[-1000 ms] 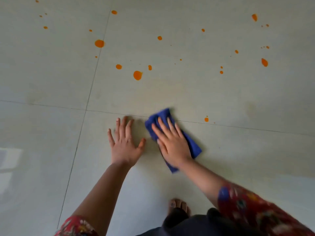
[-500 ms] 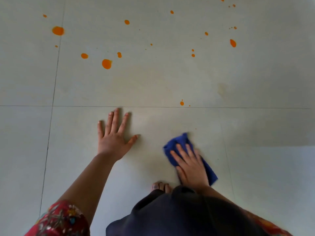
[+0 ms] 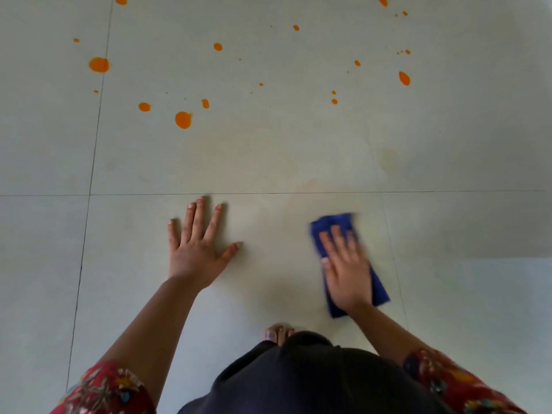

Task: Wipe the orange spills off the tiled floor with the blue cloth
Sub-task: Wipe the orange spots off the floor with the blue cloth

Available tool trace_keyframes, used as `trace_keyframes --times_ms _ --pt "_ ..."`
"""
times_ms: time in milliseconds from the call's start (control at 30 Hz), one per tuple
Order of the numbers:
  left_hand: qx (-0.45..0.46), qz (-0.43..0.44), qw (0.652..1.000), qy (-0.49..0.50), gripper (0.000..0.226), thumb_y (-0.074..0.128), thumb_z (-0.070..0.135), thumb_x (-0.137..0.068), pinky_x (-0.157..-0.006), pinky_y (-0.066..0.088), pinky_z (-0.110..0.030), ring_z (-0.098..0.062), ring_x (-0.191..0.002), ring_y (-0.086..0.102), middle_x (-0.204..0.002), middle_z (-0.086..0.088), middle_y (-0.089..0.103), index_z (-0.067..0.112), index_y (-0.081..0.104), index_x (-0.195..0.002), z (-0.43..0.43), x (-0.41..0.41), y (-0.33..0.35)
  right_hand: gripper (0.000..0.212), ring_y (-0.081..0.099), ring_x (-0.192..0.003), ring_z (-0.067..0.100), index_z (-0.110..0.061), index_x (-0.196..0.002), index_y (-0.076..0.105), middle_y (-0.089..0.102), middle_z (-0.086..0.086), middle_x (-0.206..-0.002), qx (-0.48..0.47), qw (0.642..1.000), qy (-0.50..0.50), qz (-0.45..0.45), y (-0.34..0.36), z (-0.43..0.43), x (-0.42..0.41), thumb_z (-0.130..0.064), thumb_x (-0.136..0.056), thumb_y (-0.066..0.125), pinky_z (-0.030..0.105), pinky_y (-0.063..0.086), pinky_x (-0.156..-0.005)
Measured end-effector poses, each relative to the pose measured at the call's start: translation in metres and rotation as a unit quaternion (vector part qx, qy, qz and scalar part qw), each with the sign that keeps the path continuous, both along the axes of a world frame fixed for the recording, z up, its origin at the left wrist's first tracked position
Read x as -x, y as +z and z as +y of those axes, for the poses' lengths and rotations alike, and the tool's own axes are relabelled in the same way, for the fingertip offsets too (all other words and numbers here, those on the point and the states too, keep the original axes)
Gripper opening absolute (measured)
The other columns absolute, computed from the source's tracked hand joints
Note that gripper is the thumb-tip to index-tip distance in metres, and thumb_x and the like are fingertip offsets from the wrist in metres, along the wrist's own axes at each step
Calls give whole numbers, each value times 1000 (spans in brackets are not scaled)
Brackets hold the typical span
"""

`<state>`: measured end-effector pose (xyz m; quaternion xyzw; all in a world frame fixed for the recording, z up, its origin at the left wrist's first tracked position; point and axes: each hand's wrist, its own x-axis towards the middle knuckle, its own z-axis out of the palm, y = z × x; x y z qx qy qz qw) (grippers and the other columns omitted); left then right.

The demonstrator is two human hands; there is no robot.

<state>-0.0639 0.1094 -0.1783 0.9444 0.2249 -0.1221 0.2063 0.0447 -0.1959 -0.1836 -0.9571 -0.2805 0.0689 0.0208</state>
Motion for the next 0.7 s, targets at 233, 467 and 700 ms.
trace_keyframes --times_ms 233,467,700 --pt "-9 -4 1000 3 84 21 76 -84 -117 -15 -46 -13 -143 -31 -154 6 -35 41 -23 -146 0 0 -4 54 9 -150 30 -30 -155 16 10 1 -164 -26 967 -253 7 9 111 -145 -36 -103 29 46 6 -121" --pt "-2 -15 1000 19 81 17 74 -86 -117 -18 -42 -10 -143 -29 -157 8 -29 39 -21 -148 -1 1 1 52 23 -148 25 -31 -151 32 26 -5 -160 -30 989 144 2 2 139 -59 -37 -99 33 42 16 -121" --pt "6 -71 991 110 73 34 56 -95 -118 -12 -36 -10 -146 -20 -160 10 -16 35 -7 -153 22 8 6 52 10 -151 24 -34 -153 21 13 -6 -163 -28 993 -117 -2 13 196 -166 -37 -102 31 42 4 -121"
